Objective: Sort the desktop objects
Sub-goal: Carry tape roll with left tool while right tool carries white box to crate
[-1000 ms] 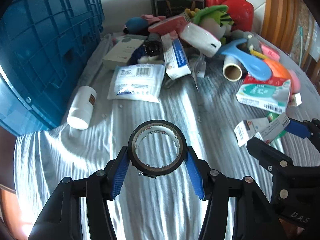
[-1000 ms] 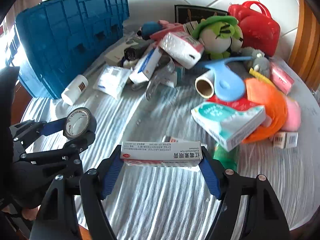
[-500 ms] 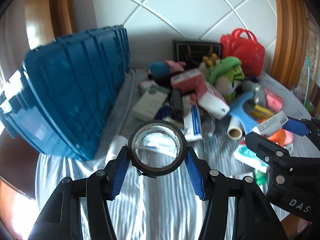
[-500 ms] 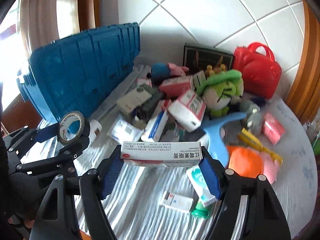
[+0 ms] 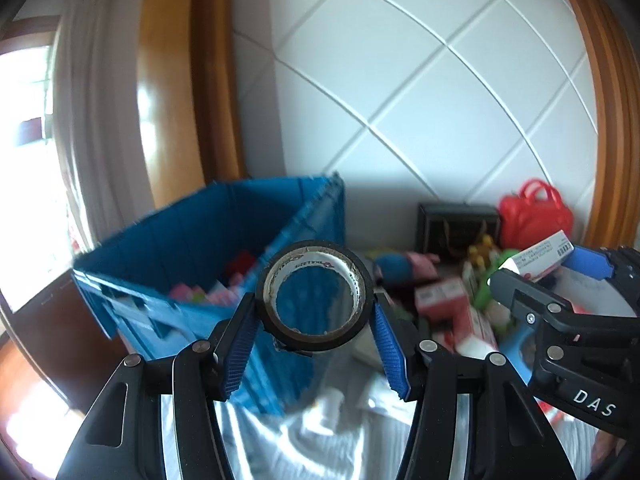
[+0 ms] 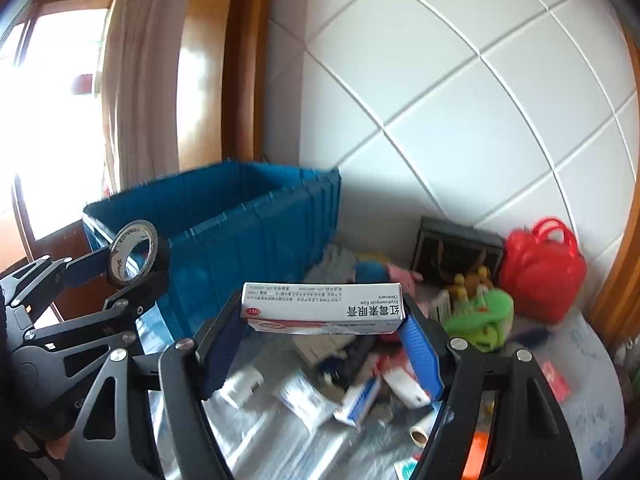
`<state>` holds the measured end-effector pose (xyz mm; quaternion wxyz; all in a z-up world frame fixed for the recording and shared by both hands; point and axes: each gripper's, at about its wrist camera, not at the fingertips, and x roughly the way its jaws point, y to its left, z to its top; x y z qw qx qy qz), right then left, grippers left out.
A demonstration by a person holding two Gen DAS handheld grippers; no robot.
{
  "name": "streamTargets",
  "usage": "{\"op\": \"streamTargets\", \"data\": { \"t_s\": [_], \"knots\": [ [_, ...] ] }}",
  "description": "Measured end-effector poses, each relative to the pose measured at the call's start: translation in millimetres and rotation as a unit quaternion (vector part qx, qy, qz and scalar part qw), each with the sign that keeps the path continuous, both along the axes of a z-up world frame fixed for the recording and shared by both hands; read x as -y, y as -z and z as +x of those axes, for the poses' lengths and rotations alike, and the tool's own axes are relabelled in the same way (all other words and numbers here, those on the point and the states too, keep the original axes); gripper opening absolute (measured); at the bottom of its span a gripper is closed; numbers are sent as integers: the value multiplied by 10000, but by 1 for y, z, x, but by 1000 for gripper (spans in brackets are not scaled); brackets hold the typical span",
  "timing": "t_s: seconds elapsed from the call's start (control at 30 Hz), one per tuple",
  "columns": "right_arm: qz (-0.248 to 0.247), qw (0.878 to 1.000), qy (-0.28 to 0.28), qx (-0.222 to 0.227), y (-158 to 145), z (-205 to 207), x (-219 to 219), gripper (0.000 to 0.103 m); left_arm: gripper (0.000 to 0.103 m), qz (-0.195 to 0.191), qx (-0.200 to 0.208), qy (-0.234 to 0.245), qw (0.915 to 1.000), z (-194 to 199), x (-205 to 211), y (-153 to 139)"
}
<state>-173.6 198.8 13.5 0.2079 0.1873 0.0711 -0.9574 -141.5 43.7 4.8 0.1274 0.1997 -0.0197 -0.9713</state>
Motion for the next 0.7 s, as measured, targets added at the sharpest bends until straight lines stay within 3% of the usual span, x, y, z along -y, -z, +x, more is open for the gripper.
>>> {"op": "streamTargets", "data": {
  "t_s": [0.13,0.3,0.5,0.7],
  "knots": [
    [-306,9990,-145,-274,-26,-7,37,73,55,-52,-421,-200,9989,1,36,-29],
    [-419,9972,-450,-437,-44,-27,108,73,55,-51,-563,-501,9971,-17,103,-46],
    [-392,9955,-694,-505,-54,-55,196,73,55,6,-403,-862,9955,-47,190,-50],
    [-142,9962,-781,-363,-53,-86,261,73,55,252,268,-996,9943,-84,256,-42]
  ]
}}
